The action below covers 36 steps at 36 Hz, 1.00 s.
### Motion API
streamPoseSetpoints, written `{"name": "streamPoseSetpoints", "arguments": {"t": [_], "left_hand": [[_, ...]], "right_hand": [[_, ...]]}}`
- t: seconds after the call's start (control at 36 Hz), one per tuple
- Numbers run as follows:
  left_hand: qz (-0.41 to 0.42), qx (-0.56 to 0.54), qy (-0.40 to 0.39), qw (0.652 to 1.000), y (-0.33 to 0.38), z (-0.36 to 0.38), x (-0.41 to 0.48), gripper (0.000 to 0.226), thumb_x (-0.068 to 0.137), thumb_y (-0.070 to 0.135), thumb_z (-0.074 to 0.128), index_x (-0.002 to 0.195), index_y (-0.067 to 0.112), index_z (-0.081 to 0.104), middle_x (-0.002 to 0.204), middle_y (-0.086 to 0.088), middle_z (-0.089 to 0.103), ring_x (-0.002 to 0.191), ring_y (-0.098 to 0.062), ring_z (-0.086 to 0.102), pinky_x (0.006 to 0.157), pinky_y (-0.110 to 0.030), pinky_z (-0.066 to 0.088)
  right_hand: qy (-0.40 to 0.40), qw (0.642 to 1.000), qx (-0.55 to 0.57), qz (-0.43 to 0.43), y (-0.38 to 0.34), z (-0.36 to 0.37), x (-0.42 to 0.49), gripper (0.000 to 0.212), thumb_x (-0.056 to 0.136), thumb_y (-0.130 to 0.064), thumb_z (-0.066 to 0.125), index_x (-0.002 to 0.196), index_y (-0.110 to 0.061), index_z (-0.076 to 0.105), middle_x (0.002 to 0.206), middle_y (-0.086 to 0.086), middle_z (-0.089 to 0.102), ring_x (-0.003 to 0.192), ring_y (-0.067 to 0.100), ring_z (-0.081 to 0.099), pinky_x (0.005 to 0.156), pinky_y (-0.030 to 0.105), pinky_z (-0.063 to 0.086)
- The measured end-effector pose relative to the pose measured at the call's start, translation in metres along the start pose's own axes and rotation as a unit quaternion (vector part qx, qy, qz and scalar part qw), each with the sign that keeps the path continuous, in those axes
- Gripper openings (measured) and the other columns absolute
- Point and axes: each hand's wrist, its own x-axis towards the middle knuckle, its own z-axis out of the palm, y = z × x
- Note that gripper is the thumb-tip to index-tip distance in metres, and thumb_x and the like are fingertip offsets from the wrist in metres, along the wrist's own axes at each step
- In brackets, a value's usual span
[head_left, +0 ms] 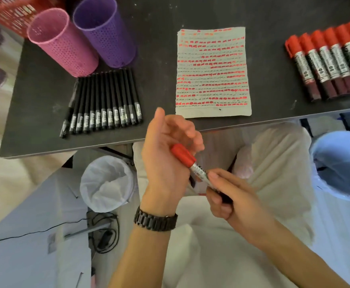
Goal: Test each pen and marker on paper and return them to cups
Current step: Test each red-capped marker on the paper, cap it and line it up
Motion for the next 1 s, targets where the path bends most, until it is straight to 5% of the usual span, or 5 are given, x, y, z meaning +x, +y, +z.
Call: {"name": "streamPoseSetpoints", "arguments": {"t": [0.14,0.33,0.67,0.86,1.0], "left_hand": [[-0.053,-0.060,0.003,0.997,-0.009,-0.003,0.013,0.059,0.102,0.037,0.042,0.047,0.021,0.032,0.043,0.008,0.019,0.037,-0.008,0.014,0.034,-0.023,0.013],[-0.113,-0.102,0.025,0.988,-0.031,0.009,0.008,0.059,0.099,0.032,0.043,0.044,0.023,0.028,0.041,0.009,0.018,0.033,-0.006,0.015,0.030,-0.018,0.015],[-0.106,-0.094,-0.013,0.990,-0.030,0.031,0.007,0.055,0.098,0.028,0.040,0.049,0.023,0.017,0.043,0.008,0.012,0.037,-0.009,0.009,0.032,-0.019,0.012],[-0.075,0.016,-0.064,0.995,-0.013,0.041,0.019,0.058,0.102,0.028,0.040,0.048,0.022,0.020,0.041,0.007,0.017,0.034,-0.009,0.016,0.034,-0.020,0.017],[0.061,0.253,-0.077,0.962,-0.011,0.049,0.024,0.040,0.101,0.030,0.049,0.066,0.015,0.058,0.060,-0.005,0.055,0.057,-0.024,0.059,0.059,-0.032,0.052]], "right_hand": [[0.091,0.996,-0.006,-0.009,0.003,0.016,-0.004,0.027,0.094,-0.035,0.064,0.067,-0.030,0.067,0.058,-0.004,0.039,0.045,0.007,0.025,0.045,0.020,0.020],[0.195,0.980,0.022,-0.015,0.008,0.017,-0.024,0.023,0.093,-0.033,0.067,0.073,-0.023,0.072,0.055,-0.005,0.037,0.042,0.006,0.023,0.039,0.019,0.022],[0.210,0.976,0.015,-0.055,-0.016,0.016,-0.036,0.031,0.091,-0.035,0.069,0.063,-0.022,0.069,0.051,-0.007,0.036,0.041,0.005,0.025,0.038,0.018,0.022],[0.173,0.966,-0.142,-0.128,-0.028,0.011,-0.032,0.032,0.099,-0.039,0.056,0.075,-0.020,0.065,0.055,-0.006,0.052,0.044,0.003,0.038,0.045,0.013,0.031],[0.136,0.952,-0.202,-0.186,-0.053,-0.010,-0.034,0.030,0.101,-0.035,0.053,0.090,-0.009,0.063,0.070,-0.001,0.070,0.054,-0.002,0.054,0.056,0.009,0.041]]}}
